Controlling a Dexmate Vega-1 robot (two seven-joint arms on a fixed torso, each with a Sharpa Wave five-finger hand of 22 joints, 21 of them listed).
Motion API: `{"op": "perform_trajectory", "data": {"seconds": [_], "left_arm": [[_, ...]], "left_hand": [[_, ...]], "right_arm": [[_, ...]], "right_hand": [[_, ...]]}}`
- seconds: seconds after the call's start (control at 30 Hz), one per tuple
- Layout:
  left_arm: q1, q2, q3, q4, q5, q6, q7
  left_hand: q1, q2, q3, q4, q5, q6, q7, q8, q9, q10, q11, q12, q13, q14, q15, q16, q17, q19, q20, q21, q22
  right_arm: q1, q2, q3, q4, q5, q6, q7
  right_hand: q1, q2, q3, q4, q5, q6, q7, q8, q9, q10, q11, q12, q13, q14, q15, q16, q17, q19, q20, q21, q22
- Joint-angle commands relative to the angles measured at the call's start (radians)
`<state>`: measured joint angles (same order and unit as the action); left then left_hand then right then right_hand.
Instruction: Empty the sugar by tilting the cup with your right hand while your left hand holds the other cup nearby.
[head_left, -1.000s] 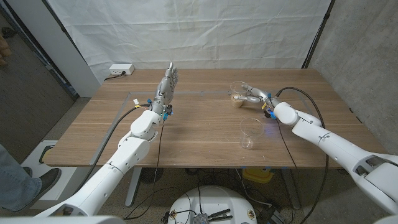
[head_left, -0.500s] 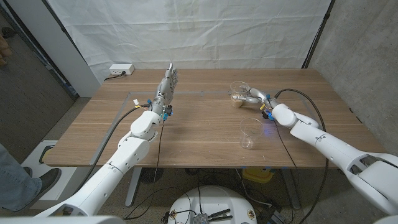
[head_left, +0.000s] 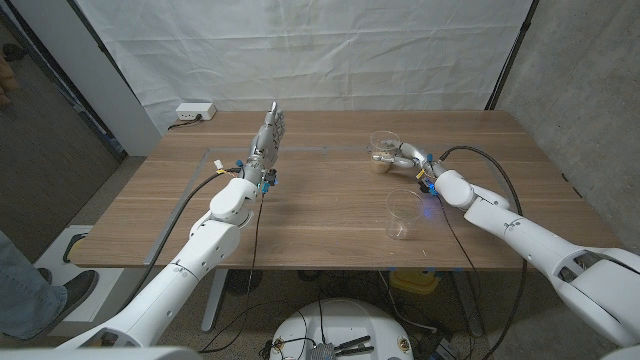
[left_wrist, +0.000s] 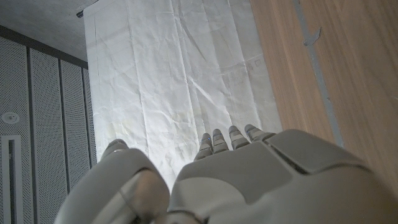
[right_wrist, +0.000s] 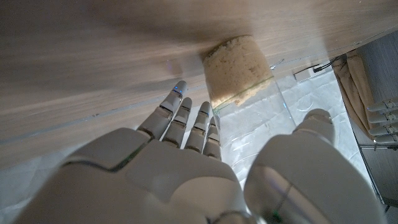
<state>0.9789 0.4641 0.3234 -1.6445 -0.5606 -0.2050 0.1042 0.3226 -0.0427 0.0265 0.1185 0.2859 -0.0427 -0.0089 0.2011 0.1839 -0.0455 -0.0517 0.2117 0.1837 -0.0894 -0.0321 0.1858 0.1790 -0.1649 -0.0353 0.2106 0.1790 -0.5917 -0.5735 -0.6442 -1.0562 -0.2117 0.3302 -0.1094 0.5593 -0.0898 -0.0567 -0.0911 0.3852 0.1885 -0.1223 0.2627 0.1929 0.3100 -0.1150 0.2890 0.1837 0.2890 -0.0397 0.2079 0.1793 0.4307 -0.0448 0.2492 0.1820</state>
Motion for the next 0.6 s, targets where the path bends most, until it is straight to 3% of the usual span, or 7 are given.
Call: {"op": "perform_trajectory", "data": {"seconds": [0.03, 0.2, 0.43, 0.53, 0.6], "left_arm": [[0.000, -0.002, 0.001, -0.006, 0.000, -0.003, 0.001], [-0.001, -0.003, 0.001, -0.003, -0.002, -0.004, -0.001], [0.000, -0.004, 0.001, -0.002, -0.005, -0.005, -0.002], [0.002, -0.003, 0.000, -0.004, -0.003, -0.003, 0.001], [0.003, -0.002, -0.001, -0.005, -0.004, -0.002, 0.002]], "left_hand": [[0.001, 0.009, -0.007, 0.002, 0.004, 0.006, 0.001, 0.003, 0.004, 0.006, 0.001, -0.004, 0.005, 0.007, 0.001, 0.005, 0.003, -0.018, -0.028, -0.003, 0.003], [0.002, 0.011, -0.007, 0.001, 0.004, 0.006, 0.002, 0.003, 0.004, 0.008, -0.001, -0.004, 0.005, 0.007, 0.002, 0.004, 0.003, -0.018, -0.029, -0.003, 0.003], [0.003, 0.013, -0.009, 0.001, 0.003, 0.007, 0.001, 0.003, 0.004, 0.007, -0.001, -0.005, 0.005, 0.008, 0.002, 0.005, 0.003, -0.018, -0.028, -0.004, 0.003], [0.003, 0.014, -0.009, 0.001, 0.003, 0.008, 0.001, 0.003, 0.004, 0.009, 0.000, -0.004, 0.005, 0.008, 0.002, 0.005, 0.003, -0.017, -0.029, -0.004, 0.003], [0.004, 0.015, -0.009, 0.001, 0.003, 0.008, 0.002, 0.002, 0.004, 0.011, 0.002, -0.003, 0.005, 0.009, 0.002, 0.005, 0.003, -0.017, -0.028, -0.004, 0.003]], "right_arm": [[-0.014, 0.008, -0.001, 0.000, -0.012, 0.010, -0.039], [-0.023, 0.011, 0.004, -0.013, -0.007, 0.000, -0.048], [-0.045, 0.027, 0.029, -0.003, 0.045, 0.046, -0.068], [-0.057, 0.018, 0.034, -0.029, 0.052, 0.038, -0.061], [-0.065, 0.015, 0.037, -0.041, 0.052, 0.034, -0.067]], "right_hand": [[0.026, 0.008, 0.004, -0.010, 0.011, 0.034, -0.011, 0.007, 0.006, 0.034, -0.010, 0.009, 0.004, 0.028, -0.067, 0.009, 0.004, 0.039, -0.017, 0.010, 0.004], [0.040, 0.017, 0.004, -0.013, 0.012, 0.069, -0.026, 0.012, 0.006, 0.071, -0.020, 0.018, 0.004, 0.064, -0.078, 0.012, 0.005, 0.080, -0.013, 0.019, 0.005], [0.070, 0.042, 0.007, -0.016, 0.009, 0.168, -0.073, 0.031, 0.007, 0.178, -0.068, 0.045, 0.005, 0.155, -0.094, 0.020, 0.007, 0.139, -0.001, 0.025, 0.007], [0.097, 0.061, 0.017, -0.023, 0.008, 0.207, -0.084, 0.038, 0.007, 0.218, -0.079, 0.055, 0.006, 0.191, -0.104, 0.023, 0.008, 0.153, 0.030, 0.026, 0.009], [0.108, 0.066, 0.019, -0.026, 0.006, 0.224, -0.090, 0.041, 0.007, 0.230, -0.084, 0.057, 0.006, 0.208, -0.109, 0.023, 0.008, 0.157, 0.032, 0.025, 0.010]]}}
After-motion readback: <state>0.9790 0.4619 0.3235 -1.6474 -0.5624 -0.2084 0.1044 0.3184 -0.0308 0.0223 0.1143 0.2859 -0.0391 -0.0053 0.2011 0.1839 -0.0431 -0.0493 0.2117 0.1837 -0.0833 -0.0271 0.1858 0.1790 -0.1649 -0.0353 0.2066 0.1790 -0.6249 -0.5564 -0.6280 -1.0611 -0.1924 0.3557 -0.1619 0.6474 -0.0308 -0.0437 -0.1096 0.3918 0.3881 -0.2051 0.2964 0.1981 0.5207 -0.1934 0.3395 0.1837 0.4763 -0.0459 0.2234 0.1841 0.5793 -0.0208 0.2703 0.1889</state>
